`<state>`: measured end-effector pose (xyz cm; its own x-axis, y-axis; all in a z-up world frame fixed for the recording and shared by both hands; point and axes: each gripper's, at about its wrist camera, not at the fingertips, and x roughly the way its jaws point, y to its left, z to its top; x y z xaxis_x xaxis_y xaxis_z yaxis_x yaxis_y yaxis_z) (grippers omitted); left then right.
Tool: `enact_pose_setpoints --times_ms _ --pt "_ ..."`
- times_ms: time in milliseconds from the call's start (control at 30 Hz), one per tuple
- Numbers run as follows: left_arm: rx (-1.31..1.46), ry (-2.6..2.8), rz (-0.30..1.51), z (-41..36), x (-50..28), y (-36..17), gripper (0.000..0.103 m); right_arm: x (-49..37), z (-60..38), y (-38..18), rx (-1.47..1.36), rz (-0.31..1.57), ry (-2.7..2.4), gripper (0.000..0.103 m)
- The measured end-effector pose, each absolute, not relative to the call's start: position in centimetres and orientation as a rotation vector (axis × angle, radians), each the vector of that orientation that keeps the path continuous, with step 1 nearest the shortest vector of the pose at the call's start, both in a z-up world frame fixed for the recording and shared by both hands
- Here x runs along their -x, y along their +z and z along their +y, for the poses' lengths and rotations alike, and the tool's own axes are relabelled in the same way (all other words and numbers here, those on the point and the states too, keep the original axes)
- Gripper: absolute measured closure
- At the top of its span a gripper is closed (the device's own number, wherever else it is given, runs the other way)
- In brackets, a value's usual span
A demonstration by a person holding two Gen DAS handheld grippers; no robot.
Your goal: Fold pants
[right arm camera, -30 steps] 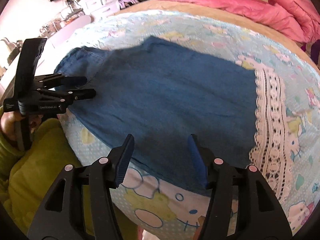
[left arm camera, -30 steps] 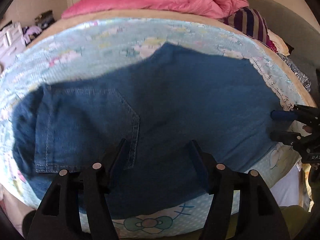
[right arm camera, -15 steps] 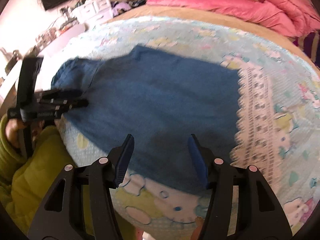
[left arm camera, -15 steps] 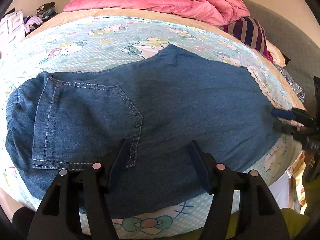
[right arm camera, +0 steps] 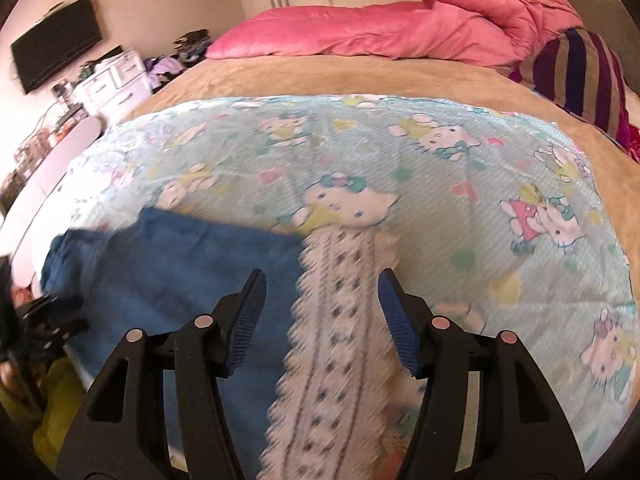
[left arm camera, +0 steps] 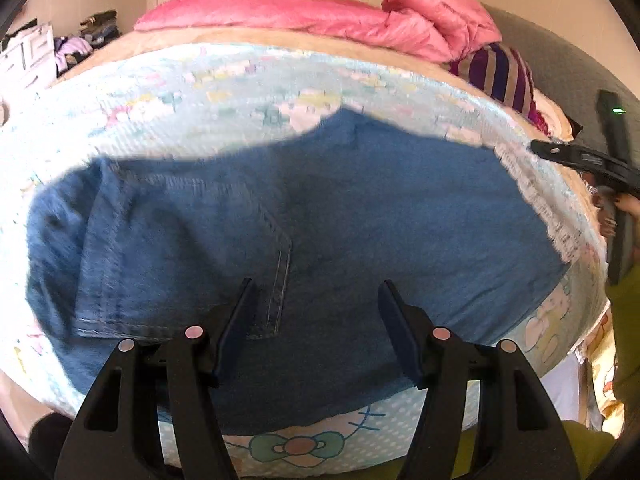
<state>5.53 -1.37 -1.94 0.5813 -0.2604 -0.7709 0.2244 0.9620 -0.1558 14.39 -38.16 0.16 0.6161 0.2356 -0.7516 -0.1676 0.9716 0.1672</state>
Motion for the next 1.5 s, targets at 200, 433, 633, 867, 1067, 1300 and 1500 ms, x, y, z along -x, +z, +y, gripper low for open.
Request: enact_pose_setpoints --times_ms 200,433,633,867,1067,1300,1500 --pt "0.028 -0.286 0.807 -1.4 -6.5 2.3 0.041 -17.6 -39.4 -1.1 -0.115 0.909 0.239 0.052" --pt "0.047 -0.300 0.834 -2.7 -11.3 3.3 0.041 -19.9 -40.5 -3.2 -0.150 0.961 0.235 0.052" --pt "-0.021 -0.301 0.897 -5.0 -17.1 1.2 0.041 -20.7 -40.7 -5.7 -0.192 1.013 0.303 0.058" --pt "0.029 -0.346 1.036 -6.0 -22.3 -3.8 0.041 -20.5 -40.5 -6.1 -0.202 0.999 0.383 0.073" --pt "0.117 -0.414 1.027 -6.3 -22.1 -4.1 0.091 -19.5 -40.2 -5.0 -0.180 0.943 0.440 0.086" --pt "0.051 -0.381 0.910 -7.3 -21.0 -1.3 0.092 -18.7 -41.2 -1.6 -0.135 0.815 0.429 0.090" --pt "-0.041 -0.327 0.910 -8.8 -22.1 -2.4 0.095 -20.7 -40.3 -3.8 -0.038 0.877 0.362 0.090"
